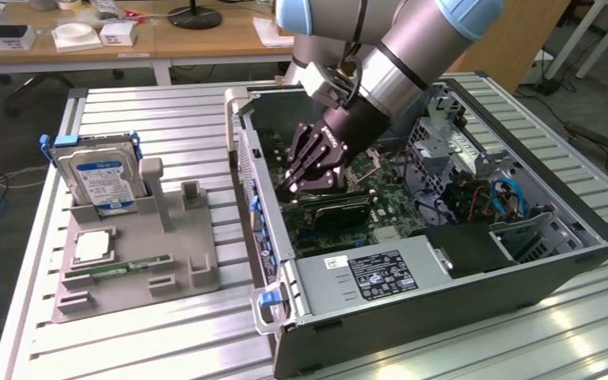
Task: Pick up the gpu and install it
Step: 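Press down on the gpu until it lock into place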
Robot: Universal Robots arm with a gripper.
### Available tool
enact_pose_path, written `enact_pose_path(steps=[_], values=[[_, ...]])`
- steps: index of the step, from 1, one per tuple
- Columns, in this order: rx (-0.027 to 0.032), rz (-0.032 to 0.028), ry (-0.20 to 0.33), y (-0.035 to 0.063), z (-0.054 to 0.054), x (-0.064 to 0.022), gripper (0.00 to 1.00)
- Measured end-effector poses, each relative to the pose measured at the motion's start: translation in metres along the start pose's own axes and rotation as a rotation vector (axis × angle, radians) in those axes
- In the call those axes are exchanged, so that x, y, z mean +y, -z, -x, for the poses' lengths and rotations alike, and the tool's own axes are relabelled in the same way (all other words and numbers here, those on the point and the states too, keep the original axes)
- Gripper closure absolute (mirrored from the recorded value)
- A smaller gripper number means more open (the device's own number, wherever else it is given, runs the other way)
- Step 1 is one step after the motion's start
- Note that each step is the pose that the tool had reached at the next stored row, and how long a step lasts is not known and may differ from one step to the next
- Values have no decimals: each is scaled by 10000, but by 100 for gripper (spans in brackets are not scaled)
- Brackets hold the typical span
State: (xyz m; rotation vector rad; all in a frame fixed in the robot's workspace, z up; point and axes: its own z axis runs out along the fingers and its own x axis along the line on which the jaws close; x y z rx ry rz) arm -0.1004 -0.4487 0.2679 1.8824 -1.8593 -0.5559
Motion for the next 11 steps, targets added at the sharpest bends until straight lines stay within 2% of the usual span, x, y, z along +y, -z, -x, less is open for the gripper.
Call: enact_pose_path(steps=[6,11], values=[[39,-41,49,1,5,13,90],[37,-43,50,72,3,63,90]])
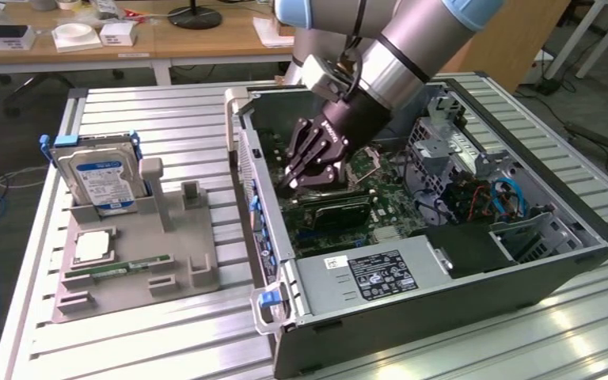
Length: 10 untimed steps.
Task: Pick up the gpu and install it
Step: 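Press down on the gpu until it lock into place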
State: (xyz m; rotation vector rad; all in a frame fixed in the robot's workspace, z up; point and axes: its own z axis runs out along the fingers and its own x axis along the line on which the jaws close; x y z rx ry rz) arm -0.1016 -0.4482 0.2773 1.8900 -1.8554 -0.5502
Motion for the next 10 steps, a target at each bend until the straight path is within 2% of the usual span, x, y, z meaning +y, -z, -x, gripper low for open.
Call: enact_pose_path(steps=[8,9,10], values=[[-1,-7,2,22,1,8,90],[3,-46,-2,24,1,9,90],[4,-134,-5,23,0,10,90]])
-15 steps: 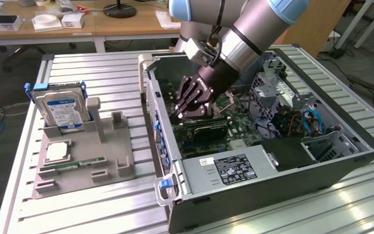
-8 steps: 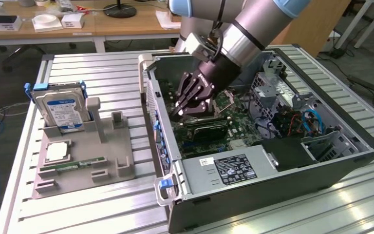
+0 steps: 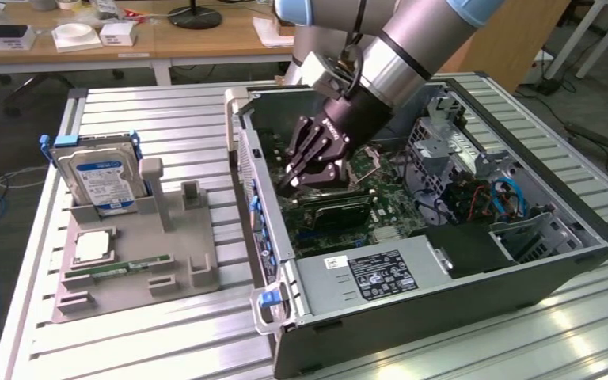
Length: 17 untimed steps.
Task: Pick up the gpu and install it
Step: 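Press down on the gpu until it lock into place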
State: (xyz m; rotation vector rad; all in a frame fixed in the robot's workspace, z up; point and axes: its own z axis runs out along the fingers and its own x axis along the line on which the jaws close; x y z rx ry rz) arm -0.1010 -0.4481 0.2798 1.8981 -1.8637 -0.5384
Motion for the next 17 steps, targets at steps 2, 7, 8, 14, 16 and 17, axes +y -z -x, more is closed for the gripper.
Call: enact_pose_path(steps=[2,7,8,14,16,17], values=[[0,-251,-6,-5,1,4,90],[4,-718,-20,-26,2,36,90],[5,-810,-22,-32,2,44,90],[8,-1298,-38,-55,4,100,90],[10,-1341,-39,-49,3,129,90],[10,-1364,-39,-48,4,145,90]])
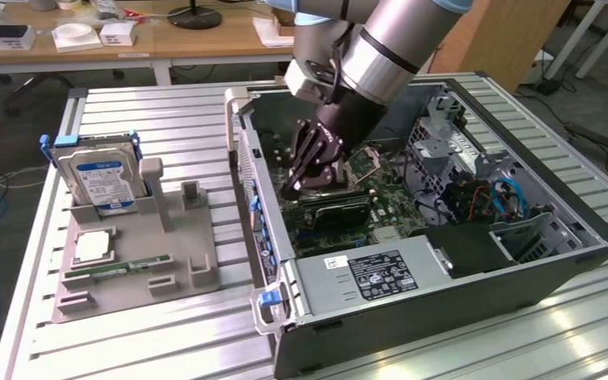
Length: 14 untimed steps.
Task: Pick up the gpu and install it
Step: 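Press down on the gpu until it lock into place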
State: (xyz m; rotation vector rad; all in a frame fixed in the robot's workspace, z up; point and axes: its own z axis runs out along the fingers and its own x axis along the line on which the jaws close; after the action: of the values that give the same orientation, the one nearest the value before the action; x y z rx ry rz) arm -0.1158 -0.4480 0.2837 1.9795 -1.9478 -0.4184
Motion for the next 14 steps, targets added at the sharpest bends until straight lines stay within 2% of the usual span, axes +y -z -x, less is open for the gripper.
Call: enact_pose_path(steps=[6,9,10,14], values=[[1,-211,-7,-25,2,119,90],[5,-346,-12,-44,3,167,90],[5,-416,-13,-48,3,174,90],[8,-756,-24,-54,4,188,90]])
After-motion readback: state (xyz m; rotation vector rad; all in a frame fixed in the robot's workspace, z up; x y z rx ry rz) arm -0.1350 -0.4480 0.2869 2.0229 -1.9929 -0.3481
